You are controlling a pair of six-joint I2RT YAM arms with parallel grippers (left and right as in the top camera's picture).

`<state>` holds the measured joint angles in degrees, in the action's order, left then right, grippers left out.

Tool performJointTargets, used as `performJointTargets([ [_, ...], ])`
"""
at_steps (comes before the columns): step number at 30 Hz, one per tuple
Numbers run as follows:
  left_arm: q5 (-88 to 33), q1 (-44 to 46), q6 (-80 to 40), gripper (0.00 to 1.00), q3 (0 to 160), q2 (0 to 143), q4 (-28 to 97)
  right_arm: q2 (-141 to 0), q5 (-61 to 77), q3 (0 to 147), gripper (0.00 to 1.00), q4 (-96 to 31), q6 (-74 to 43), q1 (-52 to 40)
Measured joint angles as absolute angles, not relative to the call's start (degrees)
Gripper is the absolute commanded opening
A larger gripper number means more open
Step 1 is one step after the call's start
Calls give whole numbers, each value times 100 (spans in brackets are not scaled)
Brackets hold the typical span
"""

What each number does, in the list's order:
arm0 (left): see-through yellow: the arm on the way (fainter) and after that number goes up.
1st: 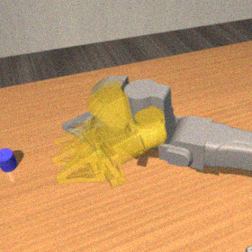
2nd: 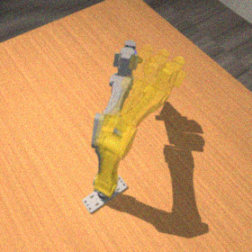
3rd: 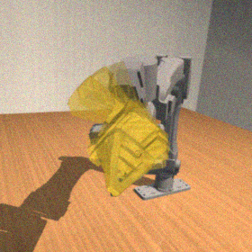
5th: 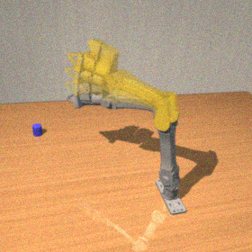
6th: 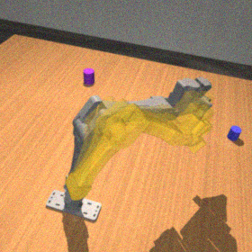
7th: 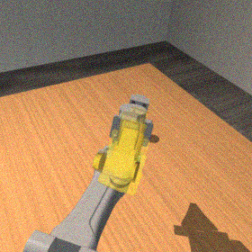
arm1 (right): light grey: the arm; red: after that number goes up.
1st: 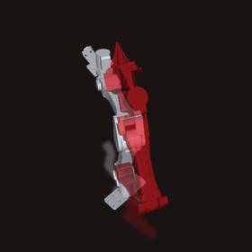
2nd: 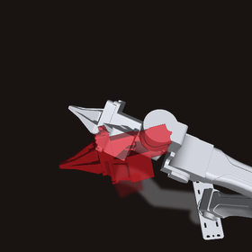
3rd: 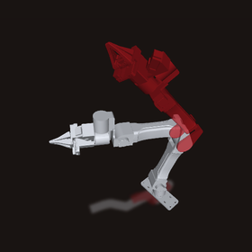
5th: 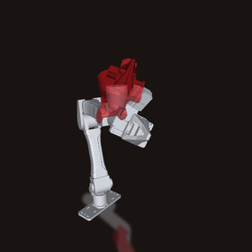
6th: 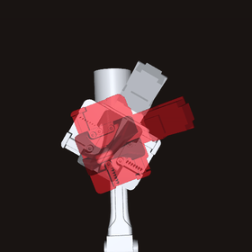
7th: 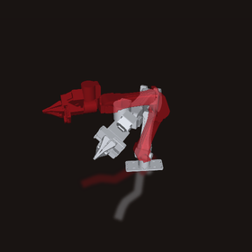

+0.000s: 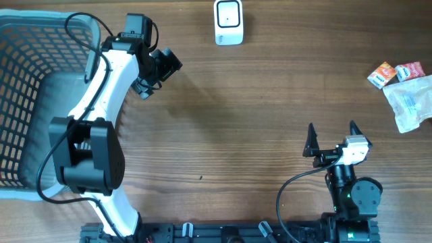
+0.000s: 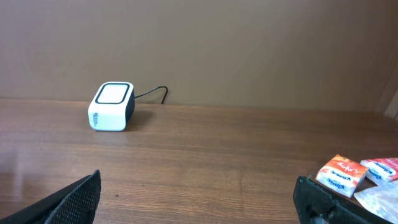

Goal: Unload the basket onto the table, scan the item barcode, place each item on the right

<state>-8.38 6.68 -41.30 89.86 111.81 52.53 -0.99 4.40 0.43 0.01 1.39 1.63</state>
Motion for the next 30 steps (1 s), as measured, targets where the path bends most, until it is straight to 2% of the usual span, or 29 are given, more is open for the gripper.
performJointTargets([
  [10, -429, 668, -4112, 100, 8986, 11181, 5341, -99, 440, 43, 100, 1, 139, 163],
  [18, -366, 904, -3111, 100, 8980, 11083, 5277, -99, 440, 43, 100, 1, 141, 163],
  [25, 244, 1660, -2711, 100, 8938, 9675, 5024, -99, 440, 43, 100, 1, 139, 163],
  [30, 493, 1686, -2676, 100, 7695, 8506, 4187, -95, 440, 43, 100, 1, 139, 163],
])
